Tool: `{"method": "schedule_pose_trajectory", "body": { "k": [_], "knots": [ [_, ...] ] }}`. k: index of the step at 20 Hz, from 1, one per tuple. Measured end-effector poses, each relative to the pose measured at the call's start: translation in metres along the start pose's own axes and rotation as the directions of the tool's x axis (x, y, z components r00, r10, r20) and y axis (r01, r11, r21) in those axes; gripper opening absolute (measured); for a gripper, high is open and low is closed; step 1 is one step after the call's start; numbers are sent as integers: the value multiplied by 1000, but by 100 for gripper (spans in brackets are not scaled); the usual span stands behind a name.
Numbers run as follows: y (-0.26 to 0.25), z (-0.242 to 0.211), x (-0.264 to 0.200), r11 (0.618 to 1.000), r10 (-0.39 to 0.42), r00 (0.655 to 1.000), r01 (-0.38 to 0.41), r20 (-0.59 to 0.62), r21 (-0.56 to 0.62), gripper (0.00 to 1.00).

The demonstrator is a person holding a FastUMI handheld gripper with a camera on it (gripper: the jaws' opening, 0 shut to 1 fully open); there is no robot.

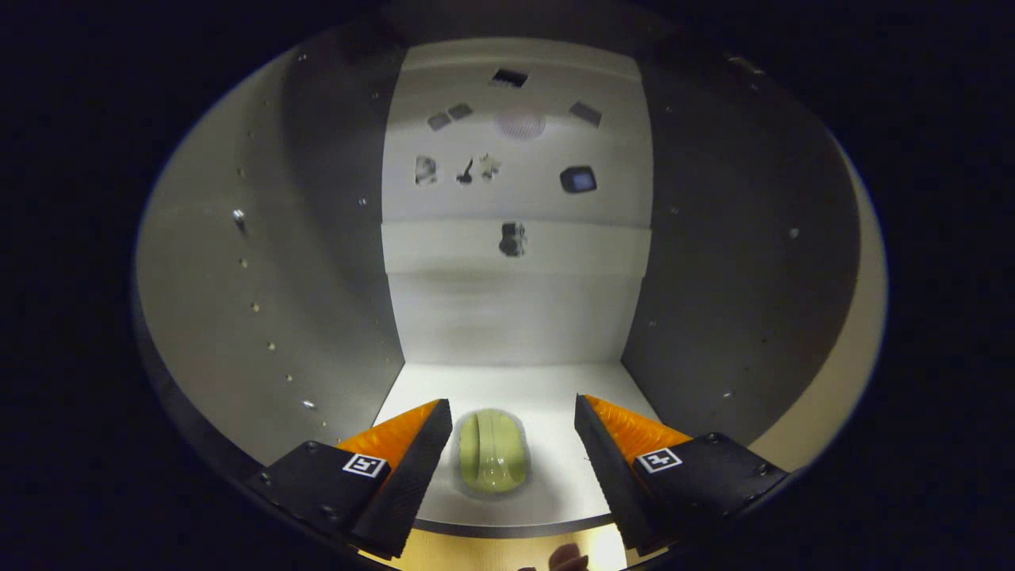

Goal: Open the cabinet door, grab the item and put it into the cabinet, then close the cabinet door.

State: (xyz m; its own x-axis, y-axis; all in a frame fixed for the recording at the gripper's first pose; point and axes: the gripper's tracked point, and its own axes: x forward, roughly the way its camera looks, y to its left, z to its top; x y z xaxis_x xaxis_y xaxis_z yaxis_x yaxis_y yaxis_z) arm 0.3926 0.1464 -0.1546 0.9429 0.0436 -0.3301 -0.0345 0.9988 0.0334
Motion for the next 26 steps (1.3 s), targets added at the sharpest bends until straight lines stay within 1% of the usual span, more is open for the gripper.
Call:
{"method": "schedule_pose_trajectory", "body": {
  "k": [5,7,11,14,19,23,26],
  "knots": [
    [-4,54,-85,999,-9,985,2,173,42,98],
    [-10,68,-126,999,-25,973,16,232,39,98],
    [-31,89,-204,996,-84,939,65,332,68,98],
    [-49,96,-259,991,-125,912,97,391,91,98],
    [-82,100,-347,982,-185,853,179,487,60,97],
    [-103,93,-404,973,-218,826,222,520,55,97],
    [-131,88,-443,961,-255,803,270,538,53,96]
  ]
}}
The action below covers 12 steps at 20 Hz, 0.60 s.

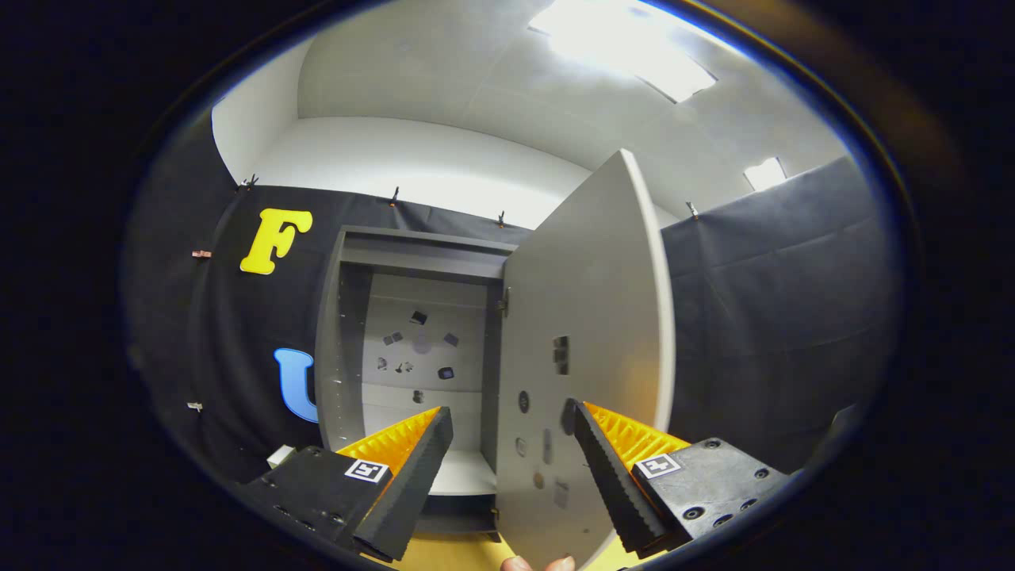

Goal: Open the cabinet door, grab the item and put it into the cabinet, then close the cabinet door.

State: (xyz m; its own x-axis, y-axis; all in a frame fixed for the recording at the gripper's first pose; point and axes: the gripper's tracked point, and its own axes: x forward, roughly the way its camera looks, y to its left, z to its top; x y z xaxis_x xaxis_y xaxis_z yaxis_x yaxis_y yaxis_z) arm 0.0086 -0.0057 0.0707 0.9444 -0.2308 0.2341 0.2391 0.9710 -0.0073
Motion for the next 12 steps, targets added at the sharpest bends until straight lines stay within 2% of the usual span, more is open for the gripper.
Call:
{"method": "schedule_pose_trajectory", "body": {
  "k": [3,6,12],
  "knots": [
    [-30,0,-19,1000,-25,999,24,-21,-12,97],
    [-76,-8,-31,995,-90,995,88,-44,-45,97],
    [-190,-37,-34,958,-279,956,270,-94,-99,97]
  ]
}}
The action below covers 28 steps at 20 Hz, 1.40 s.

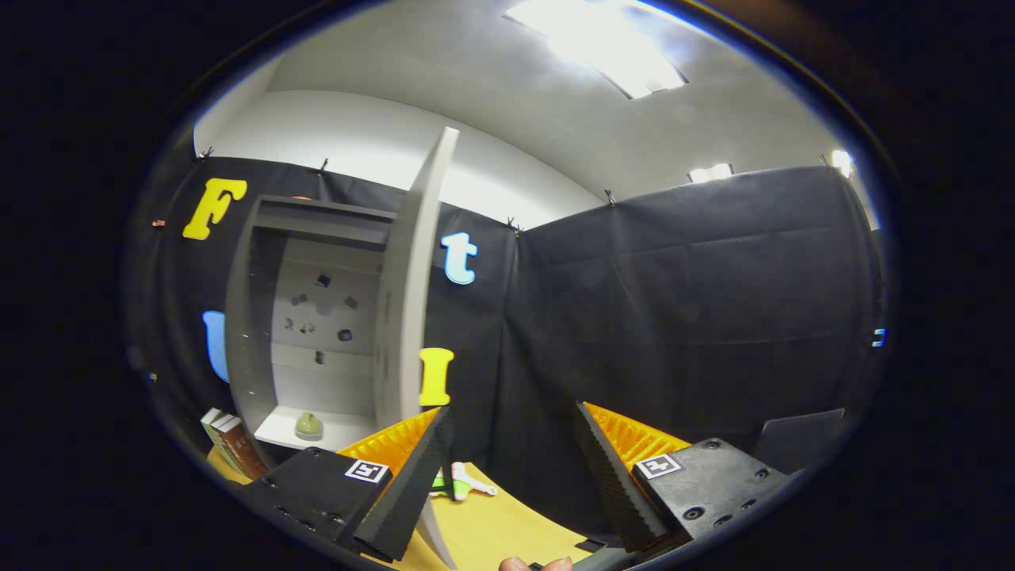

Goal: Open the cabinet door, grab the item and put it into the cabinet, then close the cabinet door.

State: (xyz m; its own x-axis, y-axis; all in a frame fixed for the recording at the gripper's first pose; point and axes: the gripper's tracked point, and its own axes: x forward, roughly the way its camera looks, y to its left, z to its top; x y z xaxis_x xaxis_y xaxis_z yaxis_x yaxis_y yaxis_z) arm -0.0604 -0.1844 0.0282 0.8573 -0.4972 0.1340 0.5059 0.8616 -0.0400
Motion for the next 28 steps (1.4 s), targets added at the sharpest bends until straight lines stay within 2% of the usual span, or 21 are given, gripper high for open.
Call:
{"method": "schedule_pose_trajectory", "body": {
  "k": [3,9,12,16,19,22,28],
  "knots": [
    [-21,-34,32,1000,-27,998,27,-63,-8,97],
    [-14,-84,88,999,28,981,-24,-191,24,97],
    [1,-92,100,997,68,977,-62,-205,36,97],
    [37,-93,95,985,170,962,-159,-212,69,97],
    [40,-93,98,985,169,963,-157,-211,71,95],
    [53,-97,90,975,207,947,-179,-245,133,95],
    [83,-89,66,969,236,942,-210,-238,129,96]
  ]
}}
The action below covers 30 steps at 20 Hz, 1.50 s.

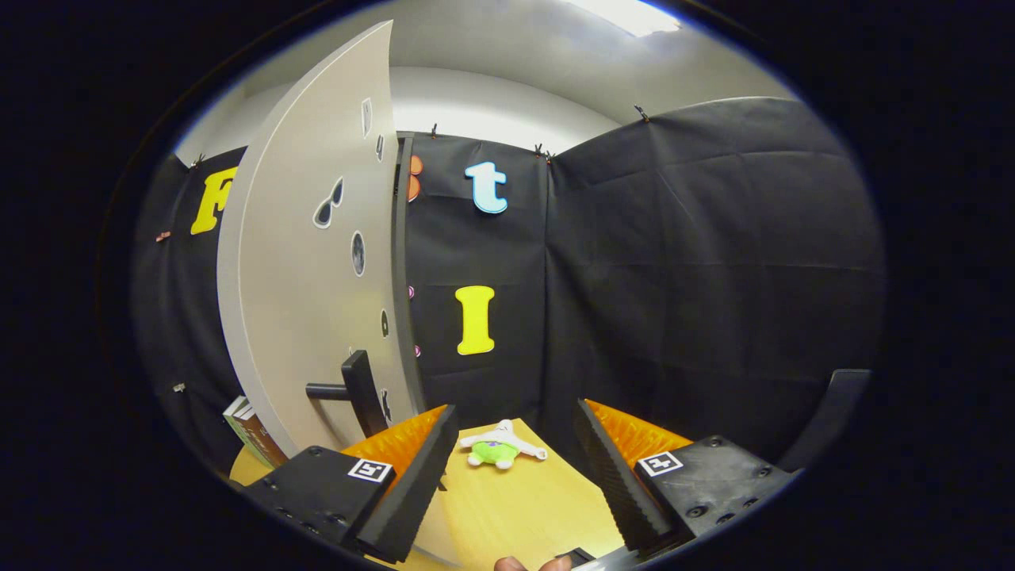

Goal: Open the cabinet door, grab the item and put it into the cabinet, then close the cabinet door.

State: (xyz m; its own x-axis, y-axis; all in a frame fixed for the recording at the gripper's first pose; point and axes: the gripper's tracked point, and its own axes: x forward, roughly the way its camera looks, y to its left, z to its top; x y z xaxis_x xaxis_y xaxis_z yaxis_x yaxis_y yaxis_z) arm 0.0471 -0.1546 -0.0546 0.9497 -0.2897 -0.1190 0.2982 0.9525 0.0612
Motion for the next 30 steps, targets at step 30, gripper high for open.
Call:
{"method": "schedule_pose_trajectory", "body": {
  "k": [30],
  "knots": [
    [258,-32,-42,932,363,930,-363,-53,-2,97]
  ]
}}
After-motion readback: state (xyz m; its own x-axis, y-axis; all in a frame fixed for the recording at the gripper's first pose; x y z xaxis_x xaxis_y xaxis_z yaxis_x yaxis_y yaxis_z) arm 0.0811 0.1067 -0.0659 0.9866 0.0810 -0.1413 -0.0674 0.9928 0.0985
